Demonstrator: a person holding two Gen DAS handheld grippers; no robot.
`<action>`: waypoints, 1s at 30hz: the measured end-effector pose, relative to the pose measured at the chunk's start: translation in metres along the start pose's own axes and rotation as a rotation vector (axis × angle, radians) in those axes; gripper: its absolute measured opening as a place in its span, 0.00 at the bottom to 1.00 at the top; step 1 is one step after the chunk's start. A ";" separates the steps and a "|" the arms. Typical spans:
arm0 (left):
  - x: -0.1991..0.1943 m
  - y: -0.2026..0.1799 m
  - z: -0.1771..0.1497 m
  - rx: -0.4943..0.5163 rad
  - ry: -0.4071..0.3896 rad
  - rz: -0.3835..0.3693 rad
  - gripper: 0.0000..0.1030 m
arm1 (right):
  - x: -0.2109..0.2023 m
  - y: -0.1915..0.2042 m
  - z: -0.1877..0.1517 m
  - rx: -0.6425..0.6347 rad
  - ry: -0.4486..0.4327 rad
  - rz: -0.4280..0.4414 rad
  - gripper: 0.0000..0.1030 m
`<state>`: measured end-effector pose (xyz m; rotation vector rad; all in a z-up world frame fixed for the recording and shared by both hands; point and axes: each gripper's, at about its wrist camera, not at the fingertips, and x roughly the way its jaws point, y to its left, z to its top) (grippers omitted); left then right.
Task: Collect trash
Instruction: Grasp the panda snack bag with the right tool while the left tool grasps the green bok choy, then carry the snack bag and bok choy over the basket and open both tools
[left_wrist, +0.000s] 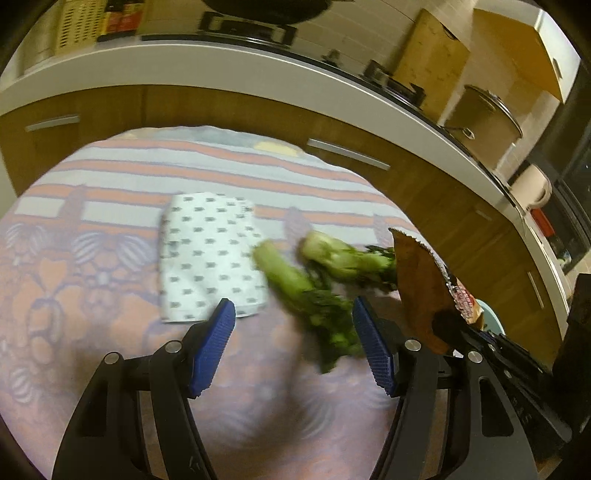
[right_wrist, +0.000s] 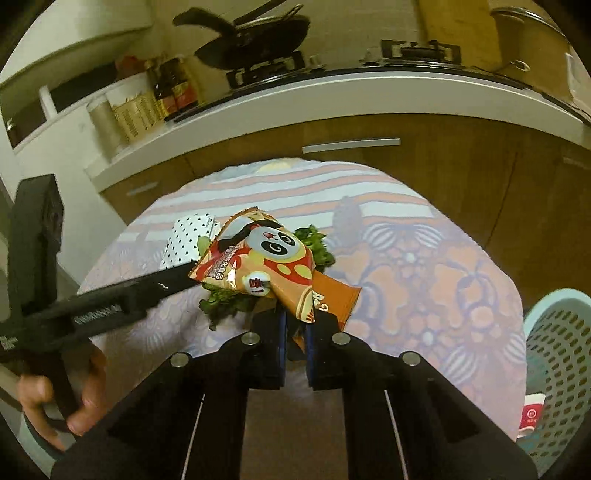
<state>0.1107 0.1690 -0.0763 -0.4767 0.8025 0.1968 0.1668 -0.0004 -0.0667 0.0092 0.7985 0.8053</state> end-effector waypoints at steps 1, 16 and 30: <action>0.004 -0.004 0.001 0.001 0.000 0.003 0.61 | -0.002 -0.001 0.000 0.001 -0.003 -0.003 0.06; 0.024 -0.017 0.003 -0.046 0.007 0.065 0.38 | -0.018 -0.019 -0.001 0.018 -0.032 -0.034 0.06; -0.024 -0.040 -0.009 0.032 -0.111 -0.023 0.18 | -0.051 -0.024 0.001 0.007 -0.099 -0.070 0.06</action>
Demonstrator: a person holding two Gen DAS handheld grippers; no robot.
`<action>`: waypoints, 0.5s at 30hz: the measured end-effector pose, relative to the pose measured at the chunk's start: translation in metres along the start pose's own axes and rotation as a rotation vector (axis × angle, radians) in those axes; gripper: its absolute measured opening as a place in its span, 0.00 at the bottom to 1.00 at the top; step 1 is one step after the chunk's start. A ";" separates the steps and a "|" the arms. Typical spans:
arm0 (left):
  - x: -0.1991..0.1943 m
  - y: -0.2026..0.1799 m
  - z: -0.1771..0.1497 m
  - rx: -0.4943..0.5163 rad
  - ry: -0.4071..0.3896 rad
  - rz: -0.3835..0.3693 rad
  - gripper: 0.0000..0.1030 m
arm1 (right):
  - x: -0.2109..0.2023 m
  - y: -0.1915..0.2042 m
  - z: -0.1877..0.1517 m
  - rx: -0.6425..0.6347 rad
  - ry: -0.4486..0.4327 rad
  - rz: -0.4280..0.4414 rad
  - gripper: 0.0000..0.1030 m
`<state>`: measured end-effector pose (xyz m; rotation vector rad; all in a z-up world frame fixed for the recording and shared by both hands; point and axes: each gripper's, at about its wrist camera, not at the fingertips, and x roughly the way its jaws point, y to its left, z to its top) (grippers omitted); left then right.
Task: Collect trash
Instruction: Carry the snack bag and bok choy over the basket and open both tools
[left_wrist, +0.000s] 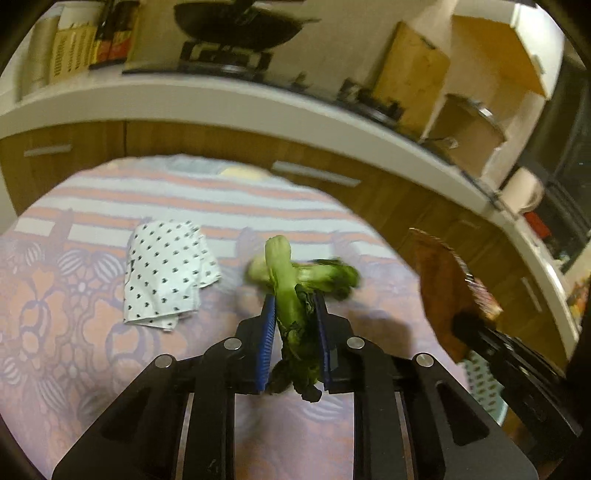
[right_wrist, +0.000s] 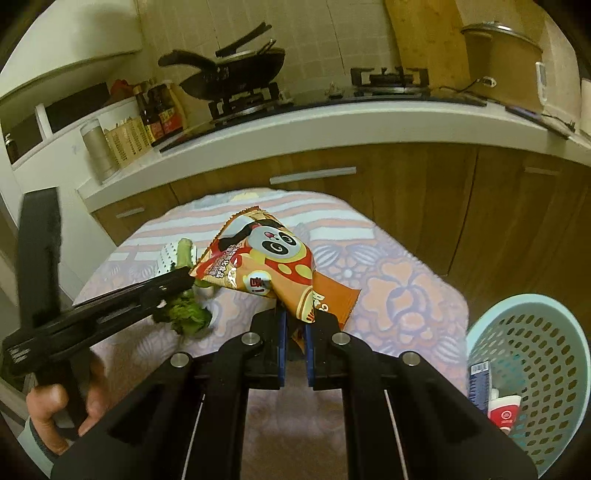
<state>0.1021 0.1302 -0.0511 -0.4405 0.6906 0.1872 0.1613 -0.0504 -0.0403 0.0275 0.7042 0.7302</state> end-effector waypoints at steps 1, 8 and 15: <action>-0.007 -0.005 0.001 0.002 -0.013 -0.044 0.18 | -0.007 -0.003 0.001 0.008 -0.015 -0.005 0.06; -0.020 -0.059 0.005 0.077 -0.036 -0.169 0.18 | -0.046 -0.037 0.002 0.065 -0.079 -0.056 0.06; 0.000 -0.137 -0.006 0.191 -0.002 -0.279 0.18 | -0.080 -0.088 -0.011 0.139 -0.106 -0.154 0.06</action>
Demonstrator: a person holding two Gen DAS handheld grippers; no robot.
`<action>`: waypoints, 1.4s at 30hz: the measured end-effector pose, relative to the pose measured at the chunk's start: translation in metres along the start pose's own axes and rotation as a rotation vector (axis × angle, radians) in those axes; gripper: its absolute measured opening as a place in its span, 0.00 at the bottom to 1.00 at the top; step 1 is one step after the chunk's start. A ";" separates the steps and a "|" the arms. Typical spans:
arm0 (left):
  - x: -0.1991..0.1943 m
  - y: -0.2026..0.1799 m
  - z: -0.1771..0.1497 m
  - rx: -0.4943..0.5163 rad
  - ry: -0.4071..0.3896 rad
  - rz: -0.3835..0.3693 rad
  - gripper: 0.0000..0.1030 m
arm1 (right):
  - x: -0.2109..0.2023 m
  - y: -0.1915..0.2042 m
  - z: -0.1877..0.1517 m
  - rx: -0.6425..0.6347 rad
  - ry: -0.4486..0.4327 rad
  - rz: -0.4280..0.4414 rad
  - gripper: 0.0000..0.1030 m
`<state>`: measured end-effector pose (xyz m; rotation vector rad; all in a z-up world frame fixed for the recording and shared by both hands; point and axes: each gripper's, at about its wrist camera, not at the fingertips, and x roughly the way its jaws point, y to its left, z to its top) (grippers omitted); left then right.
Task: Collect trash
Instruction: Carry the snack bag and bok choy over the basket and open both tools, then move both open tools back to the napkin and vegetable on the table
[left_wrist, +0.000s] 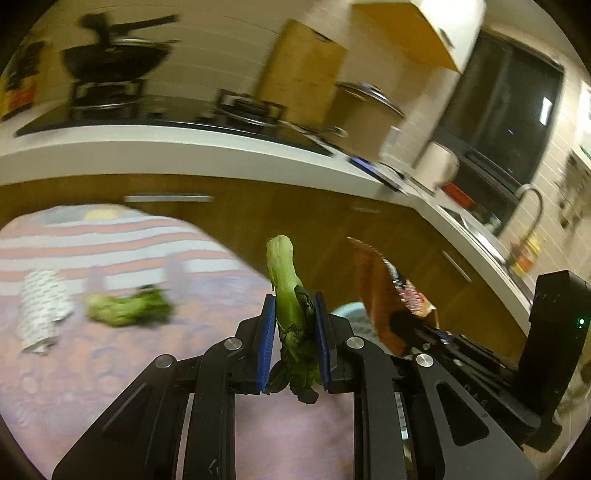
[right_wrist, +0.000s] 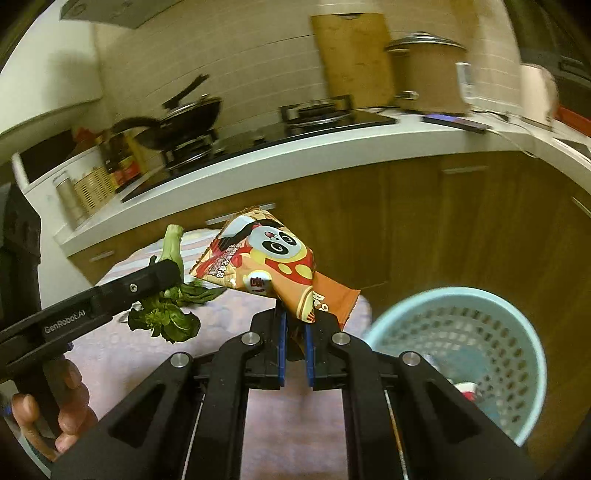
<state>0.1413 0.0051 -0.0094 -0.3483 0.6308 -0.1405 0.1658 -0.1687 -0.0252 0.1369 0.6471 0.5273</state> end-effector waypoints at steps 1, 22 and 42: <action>0.006 -0.007 -0.001 0.011 0.007 -0.010 0.18 | -0.003 -0.006 -0.001 0.008 -0.002 -0.012 0.06; 0.102 -0.105 -0.045 0.201 0.224 -0.140 0.22 | -0.045 -0.130 -0.029 0.241 0.013 -0.184 0.07; 0.047 -0.048 -0.030 0.101 0.109 -0.029 0.60 | -0.025 -0.094 -0.023 0.226 0.067 -0.133 0.40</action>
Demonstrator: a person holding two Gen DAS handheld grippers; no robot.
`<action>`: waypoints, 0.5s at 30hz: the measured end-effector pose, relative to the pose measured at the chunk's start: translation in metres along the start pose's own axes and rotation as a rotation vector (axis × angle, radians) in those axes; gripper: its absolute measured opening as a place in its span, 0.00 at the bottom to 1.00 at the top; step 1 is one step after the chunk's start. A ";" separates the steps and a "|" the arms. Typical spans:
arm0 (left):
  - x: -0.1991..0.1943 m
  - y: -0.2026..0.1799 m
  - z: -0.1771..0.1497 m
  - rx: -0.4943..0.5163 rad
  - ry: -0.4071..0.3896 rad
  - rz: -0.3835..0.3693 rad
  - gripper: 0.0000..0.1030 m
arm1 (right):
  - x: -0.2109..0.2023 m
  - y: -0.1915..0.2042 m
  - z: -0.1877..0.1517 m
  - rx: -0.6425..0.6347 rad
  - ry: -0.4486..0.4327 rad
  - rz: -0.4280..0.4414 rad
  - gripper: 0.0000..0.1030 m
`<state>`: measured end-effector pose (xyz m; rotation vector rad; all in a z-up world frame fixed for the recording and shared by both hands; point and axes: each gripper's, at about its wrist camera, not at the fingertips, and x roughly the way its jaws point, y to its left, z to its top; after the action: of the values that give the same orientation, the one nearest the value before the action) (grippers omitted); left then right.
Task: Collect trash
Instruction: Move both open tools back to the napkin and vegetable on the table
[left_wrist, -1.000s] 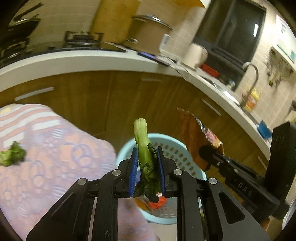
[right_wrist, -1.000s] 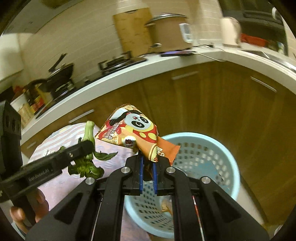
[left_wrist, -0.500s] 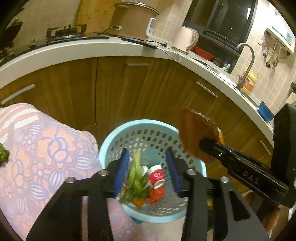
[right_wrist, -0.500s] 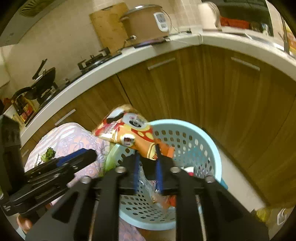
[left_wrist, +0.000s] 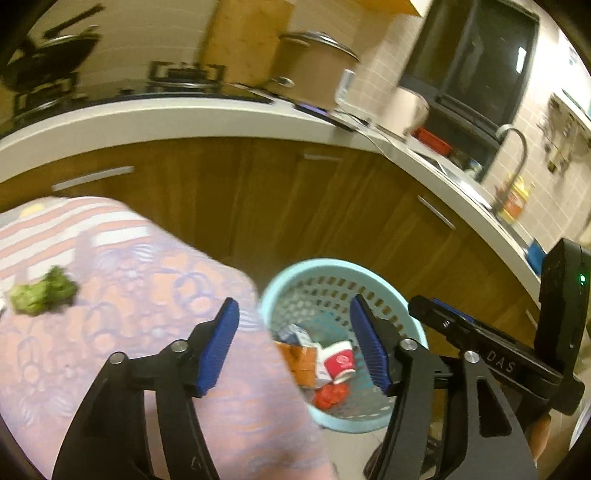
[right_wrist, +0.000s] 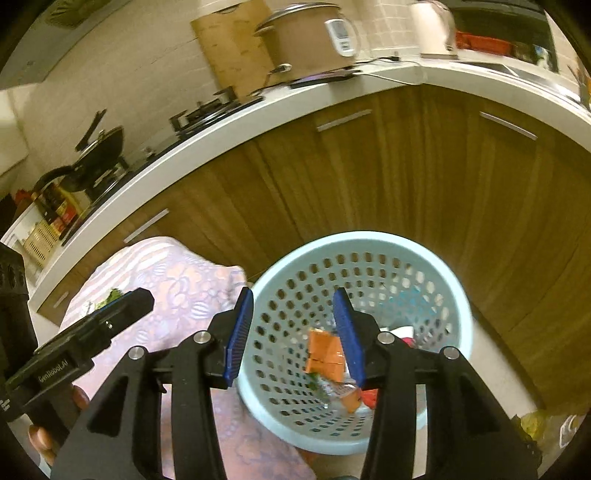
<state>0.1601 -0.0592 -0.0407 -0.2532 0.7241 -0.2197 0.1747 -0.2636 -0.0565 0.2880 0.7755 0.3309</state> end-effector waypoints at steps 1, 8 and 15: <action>-0.005 0.005 0.001 -0.010 -0.007 0.007 0.60 | 0.001 0.006 0.000 -0.009 0.001 0.007 0.40; -0.050 0.058 0.001 -0.096 -0.084 0.128 0.62 | 0.018 0.061 0.000 -0.094 0.029 0.076 0.40; -0.102 0.133 0.000 -0.201 -0.147 0.262 0.62 | 0.039 0.131 -0.001 -0.222 0.056 0.146 0.40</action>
<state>0.1009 0.0956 -0.0171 -0.3588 0.6265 0.1206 0.1754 -0.1294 -0.0332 0.1270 0.7668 0.5609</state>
